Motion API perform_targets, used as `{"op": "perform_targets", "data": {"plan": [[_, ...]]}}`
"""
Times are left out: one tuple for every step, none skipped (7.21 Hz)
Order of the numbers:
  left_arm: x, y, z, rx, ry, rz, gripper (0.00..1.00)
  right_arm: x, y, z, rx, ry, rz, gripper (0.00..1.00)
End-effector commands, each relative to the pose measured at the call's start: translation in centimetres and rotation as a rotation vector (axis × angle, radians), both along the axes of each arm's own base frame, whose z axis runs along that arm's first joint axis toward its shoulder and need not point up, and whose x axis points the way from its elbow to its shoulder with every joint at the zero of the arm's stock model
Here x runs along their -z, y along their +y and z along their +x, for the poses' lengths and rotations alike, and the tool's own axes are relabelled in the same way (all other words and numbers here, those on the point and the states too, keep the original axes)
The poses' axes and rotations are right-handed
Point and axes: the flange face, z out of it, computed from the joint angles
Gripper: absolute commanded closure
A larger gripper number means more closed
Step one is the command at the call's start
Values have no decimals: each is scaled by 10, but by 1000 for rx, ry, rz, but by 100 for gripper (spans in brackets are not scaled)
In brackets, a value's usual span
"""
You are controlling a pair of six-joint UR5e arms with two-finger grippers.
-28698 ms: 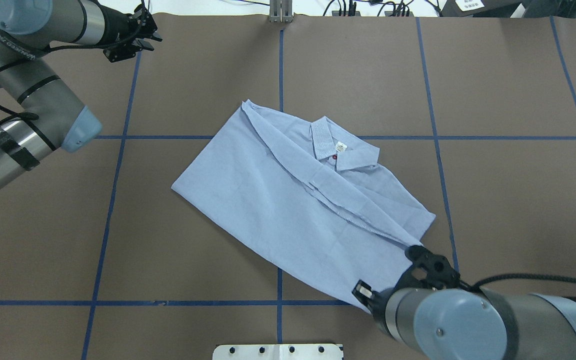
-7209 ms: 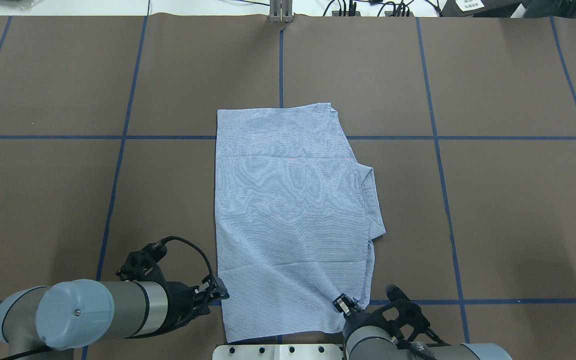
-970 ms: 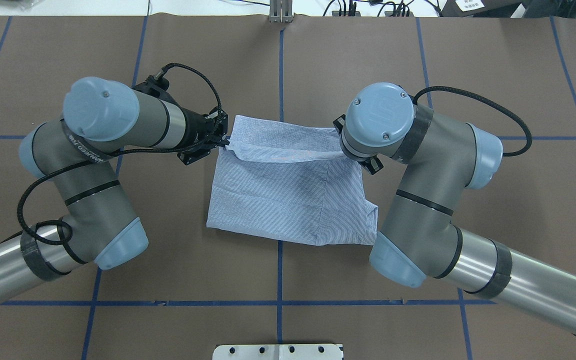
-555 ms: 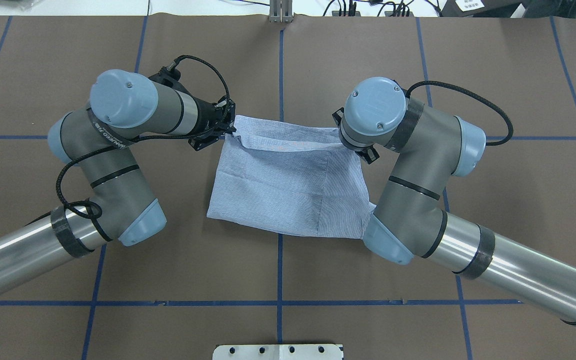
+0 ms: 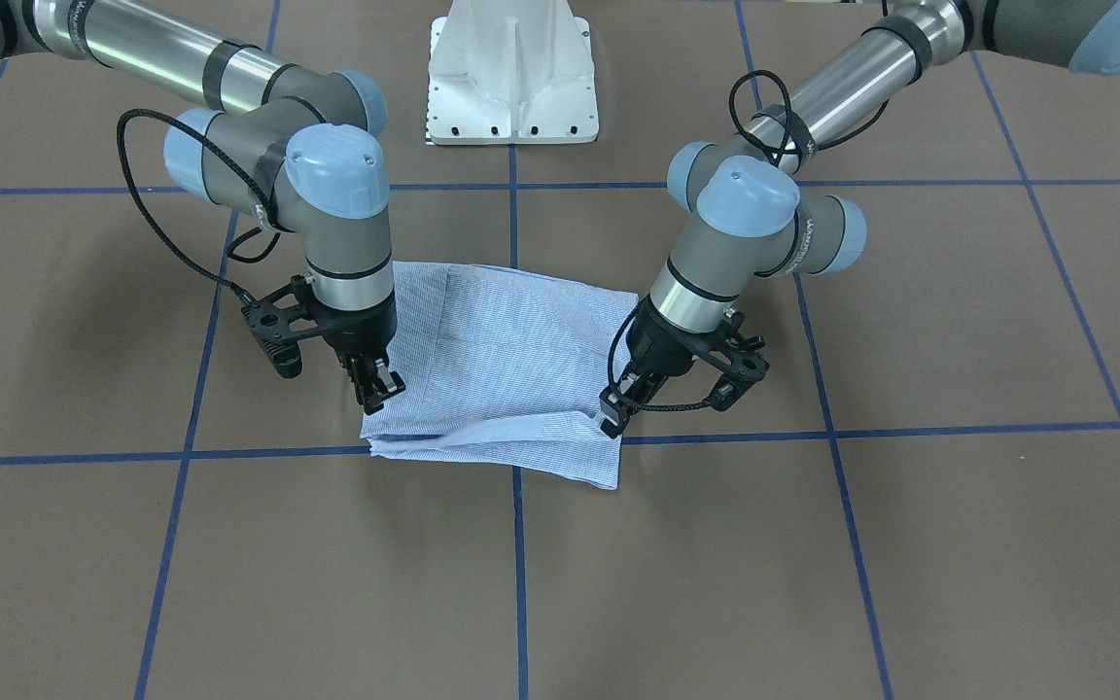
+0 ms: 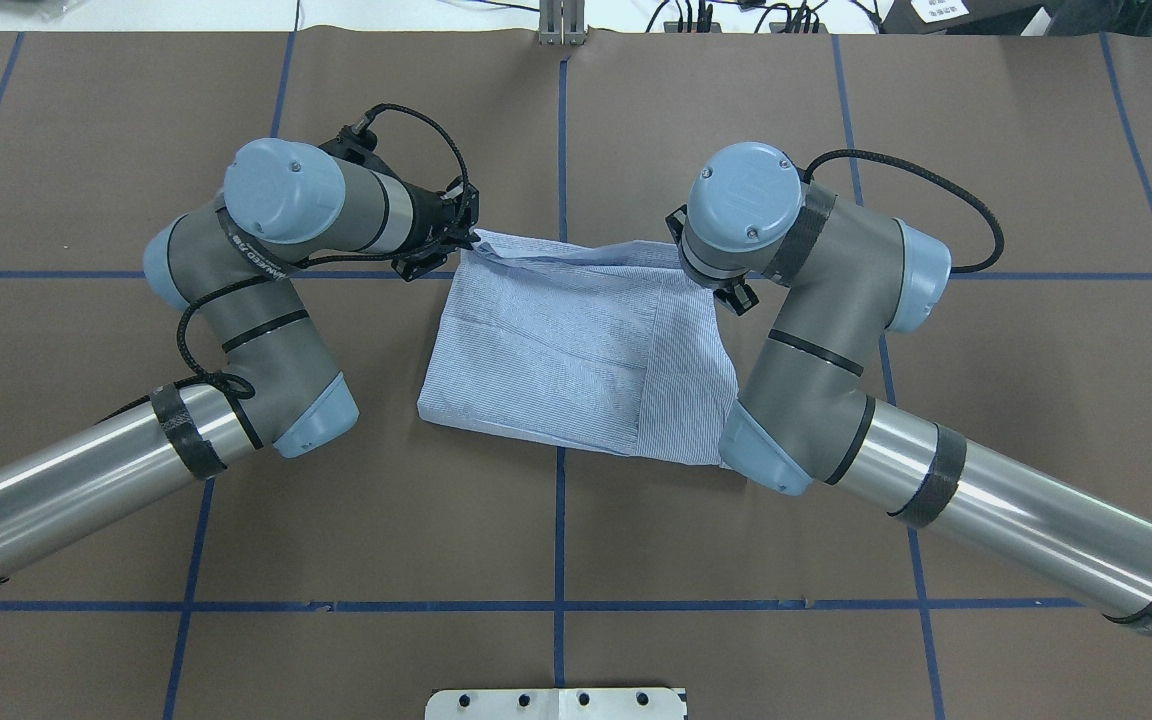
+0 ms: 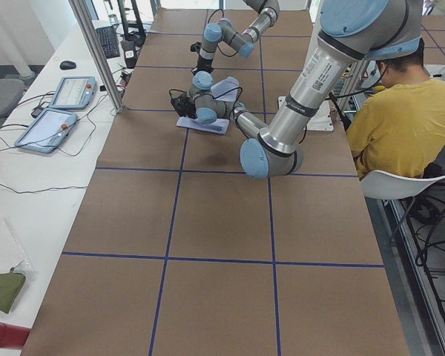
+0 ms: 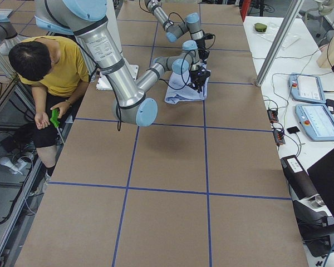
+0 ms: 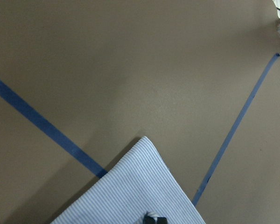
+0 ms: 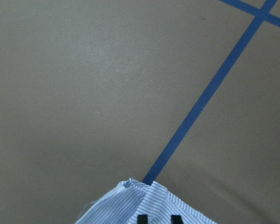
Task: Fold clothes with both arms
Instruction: 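Carry the edge with both grippers onto the far edge of the shirt, then release the shirt with both grippers and raise them away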
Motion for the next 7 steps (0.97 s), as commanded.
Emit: {"op": "perform_targets", "data": {"plan": [[-1, -28, -18, 33, -1, 40, 41, 4, -20, 12, 18, -22, 8, 0], [-4, -43, -35, 58, -8, 45, 40, 5, -25, 17, 32, -21, 15, 0], [-4, -55, -50, 78, -4, 48, 40, 2, -27, 20, 35, -17, 18, 0], [-5, -64, -61, 84, -17, 72, 41, 6, -32, 27, 44, -17, 35, 0], [-10, -70, -73, 51, -40, 110, 41, 1, -40, 41, 81, -20, 37, 0], [-16, -68, -79, -20, -59, 157, 44, -4, -47, 54, 148, -8, 74, 0], [-25, -61, -87, -63, -70, 182, 65, -15, -49, 73, 197, 1, 98, 0]]}}
